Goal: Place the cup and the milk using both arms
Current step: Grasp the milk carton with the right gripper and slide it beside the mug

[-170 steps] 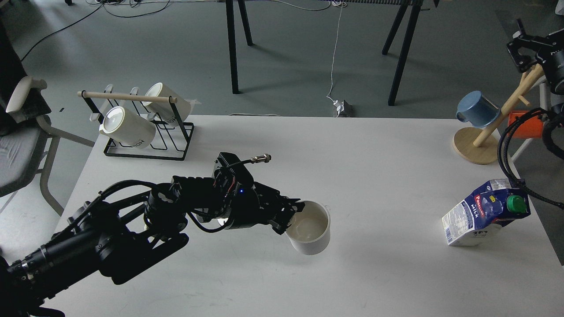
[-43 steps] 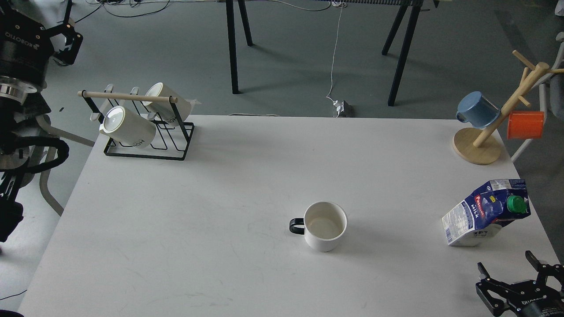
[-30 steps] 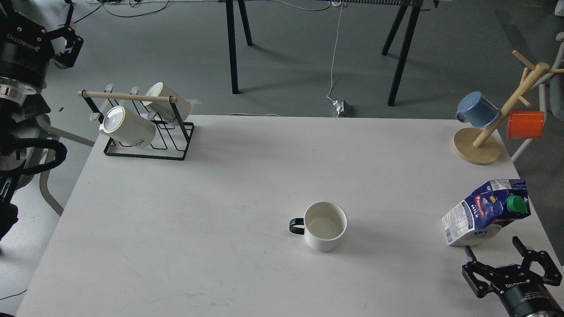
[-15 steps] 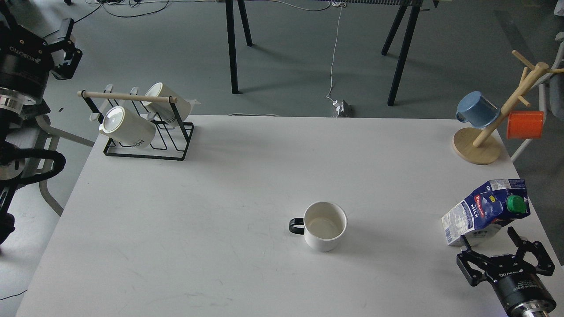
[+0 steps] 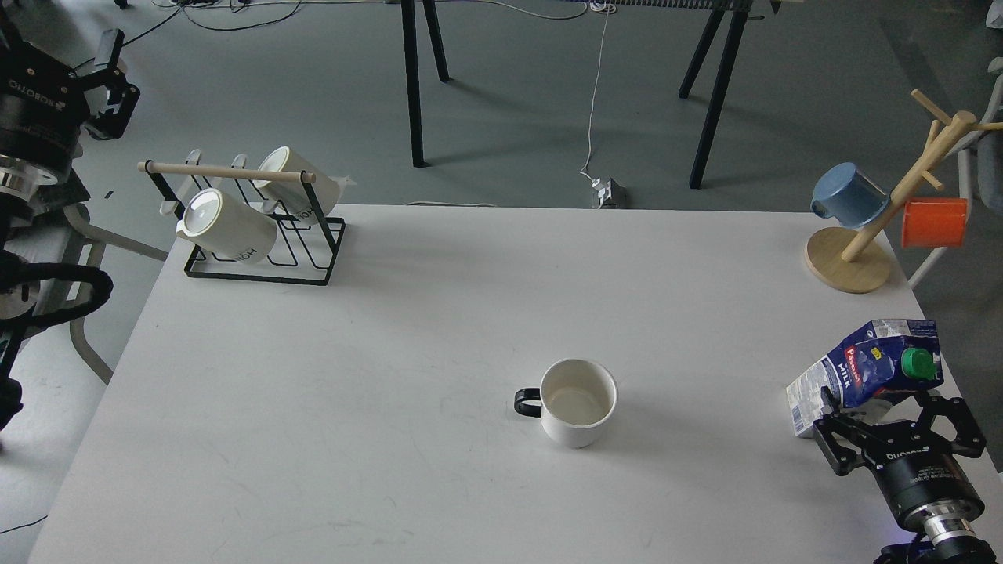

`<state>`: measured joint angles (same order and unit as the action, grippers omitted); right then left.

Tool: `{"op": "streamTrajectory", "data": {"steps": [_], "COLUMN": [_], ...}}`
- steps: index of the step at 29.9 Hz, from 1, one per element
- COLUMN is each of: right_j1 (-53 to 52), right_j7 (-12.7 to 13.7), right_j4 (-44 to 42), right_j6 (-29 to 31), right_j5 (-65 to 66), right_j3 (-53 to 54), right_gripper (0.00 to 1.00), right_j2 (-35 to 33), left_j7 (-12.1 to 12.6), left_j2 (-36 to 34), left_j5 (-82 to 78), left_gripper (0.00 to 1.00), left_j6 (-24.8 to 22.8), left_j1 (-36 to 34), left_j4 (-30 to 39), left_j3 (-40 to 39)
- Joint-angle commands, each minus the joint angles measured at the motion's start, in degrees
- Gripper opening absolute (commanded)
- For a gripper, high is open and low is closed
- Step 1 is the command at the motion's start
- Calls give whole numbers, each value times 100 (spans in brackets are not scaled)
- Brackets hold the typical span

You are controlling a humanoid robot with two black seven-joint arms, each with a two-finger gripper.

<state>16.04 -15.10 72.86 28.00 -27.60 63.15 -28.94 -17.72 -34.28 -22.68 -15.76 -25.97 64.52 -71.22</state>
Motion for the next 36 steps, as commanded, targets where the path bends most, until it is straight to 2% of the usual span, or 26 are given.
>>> {"op": "streamTrajectory", "data": {"steps": [1, 6, 10, 11, 17, 24, 27, 32, 36], "right_j1": [-75, -110, -110, -110, -110, -171, -513, -787, -734], "right_j7": [34, 25, 8, -1, 7, 16, 16, 16, 16], "right_j4": [-114, -123, -210, -237, -45, 746, 677, 308, 290], "right_j6": [0, 0, 0, 0, 0, 0, 0, 0, 0], "right_j5": [17, 96, 359, 421, 624, 808, 1036, 1555, 1731], "right_j3": [-22, -14, 74, 74, -22, -250, -417, -831, -866], "right_gripper": [100, 91, 61, 59, 59, 60, 60, 62, 63], "right_j2": [231, 380, 503, 547, 802, 969, 1171, 1926, 2015], "left_j7": [6, 6, 6, 6, 6, -12, -12, -3, -3], "left_j2": [-9, -88, -123, -132, -141, -299, -343, -378, -378], "left_j5": [-8, -8, -8, -8, -8, -8, 1, -8, -8], "left_gripper": [100, 100, 100, 100, 100, 100, 100, 100, 100], "left_j6": [3, 3, 3, 3, 12, 29, 29, 29, 29], "left_j1": [-4, -4, -4, -4, -4, 13, 22, 22, 22], "left_j4": [-10, -10, -10, -10, -10, -10, -10, -10, -19], "left_j3": [2, 11, 2, 11, 2, -15, -15, -6, -6]}}
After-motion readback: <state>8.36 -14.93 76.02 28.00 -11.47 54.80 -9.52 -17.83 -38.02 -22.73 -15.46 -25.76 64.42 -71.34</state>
